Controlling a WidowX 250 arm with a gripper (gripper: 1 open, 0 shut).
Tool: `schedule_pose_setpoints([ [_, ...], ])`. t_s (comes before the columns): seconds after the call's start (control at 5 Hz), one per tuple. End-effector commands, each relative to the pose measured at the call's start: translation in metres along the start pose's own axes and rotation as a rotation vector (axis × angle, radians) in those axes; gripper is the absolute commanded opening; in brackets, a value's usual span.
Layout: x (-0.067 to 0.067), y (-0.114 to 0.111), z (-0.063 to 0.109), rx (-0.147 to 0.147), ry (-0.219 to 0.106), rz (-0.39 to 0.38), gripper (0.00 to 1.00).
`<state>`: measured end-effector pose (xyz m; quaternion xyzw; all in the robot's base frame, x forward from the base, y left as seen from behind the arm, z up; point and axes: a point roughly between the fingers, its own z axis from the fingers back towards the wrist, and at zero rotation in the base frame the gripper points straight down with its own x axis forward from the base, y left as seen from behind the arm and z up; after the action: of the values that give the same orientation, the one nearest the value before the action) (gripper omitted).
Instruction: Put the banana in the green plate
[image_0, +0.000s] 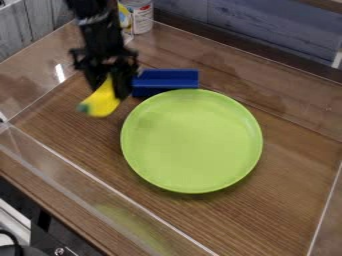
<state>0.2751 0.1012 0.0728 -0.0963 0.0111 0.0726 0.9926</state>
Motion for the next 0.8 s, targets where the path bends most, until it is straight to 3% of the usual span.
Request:
schedule_pose_setpoints([
  [0.0,0.023,-0.047,0.027,-0.003,-0.08,-0.06,0.0],
  [0.4,0.021,-0.133,0.011,-0.03,-0.073,-0.168,0.0],
  [0.6,0.02,-0.093,0.02,-0.011,-0.086,-0.158,0.0],
])
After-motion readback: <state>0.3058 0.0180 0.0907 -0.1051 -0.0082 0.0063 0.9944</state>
